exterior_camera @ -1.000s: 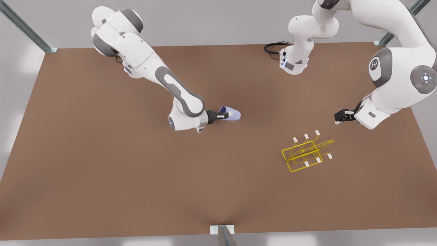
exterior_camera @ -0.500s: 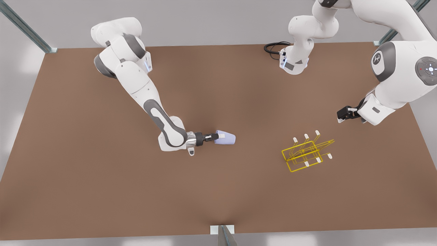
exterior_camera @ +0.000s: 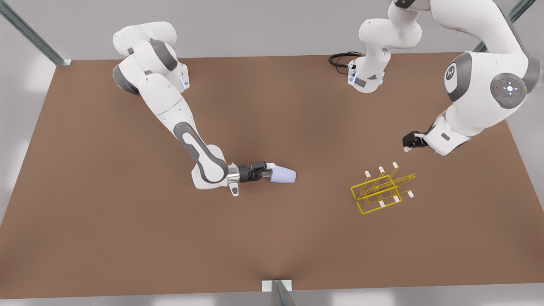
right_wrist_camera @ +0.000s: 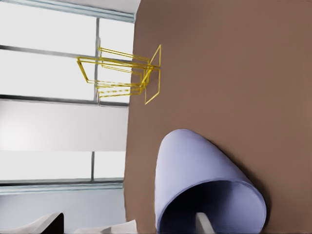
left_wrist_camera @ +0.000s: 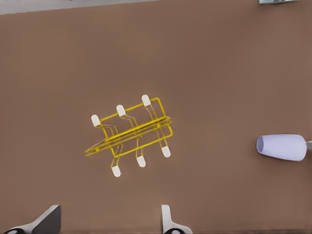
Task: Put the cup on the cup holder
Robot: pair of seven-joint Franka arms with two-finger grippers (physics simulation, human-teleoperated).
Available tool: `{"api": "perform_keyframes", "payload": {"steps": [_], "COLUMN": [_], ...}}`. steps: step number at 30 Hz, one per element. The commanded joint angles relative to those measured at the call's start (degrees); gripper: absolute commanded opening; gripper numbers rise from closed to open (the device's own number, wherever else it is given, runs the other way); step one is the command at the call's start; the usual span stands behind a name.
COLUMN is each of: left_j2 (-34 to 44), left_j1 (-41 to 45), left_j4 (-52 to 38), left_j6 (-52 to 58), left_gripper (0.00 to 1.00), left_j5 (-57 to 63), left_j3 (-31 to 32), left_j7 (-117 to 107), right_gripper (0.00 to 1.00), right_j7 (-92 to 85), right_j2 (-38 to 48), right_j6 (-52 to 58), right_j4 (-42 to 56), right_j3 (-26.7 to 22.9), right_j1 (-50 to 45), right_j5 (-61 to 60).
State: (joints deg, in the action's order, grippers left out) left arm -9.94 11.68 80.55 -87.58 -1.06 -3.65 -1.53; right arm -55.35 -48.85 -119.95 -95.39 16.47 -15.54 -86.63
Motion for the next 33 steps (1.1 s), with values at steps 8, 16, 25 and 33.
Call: {"api": "perform_keyframes", "payload": {"steps": [8,16,25,33], "left_j2": [-7.1,-18.09,-24.68,-28.82], "left_j1": [16.44,21.02,21.11,24.88], "left_j4": [-1.27,-1.19,-1.98,-2.5], "left_j6": [-3.55,-26.67,-34.41,-36.26], "left_gripper": [1.0,1.0,1.0,1.0], "left_j5": [-0.96,-1.32,-4.13,-1.23], "left_j3": [2.94,4.0,4.09,4.09], "left_j7": [-46.4,-127.21,-164.04,-163.45], "right_gripper": [1.0,1.0,1.0,1.0], "right_j7": [2.33,43.57,52.28,52.28], "right_j2": [15.44,38.92,40.5,39.27], "right_j6": [7.15,41.54,33.9,33.29], "right_j4": [-5.95,10.13,14.62,17.61], "right_j3": [-5.11,-16.2,-18.93,-19.37], "right_j1": [7.02,13.88,13.26,14.22], "right_j5": [20.09,87.07,87.95,87.6]}}
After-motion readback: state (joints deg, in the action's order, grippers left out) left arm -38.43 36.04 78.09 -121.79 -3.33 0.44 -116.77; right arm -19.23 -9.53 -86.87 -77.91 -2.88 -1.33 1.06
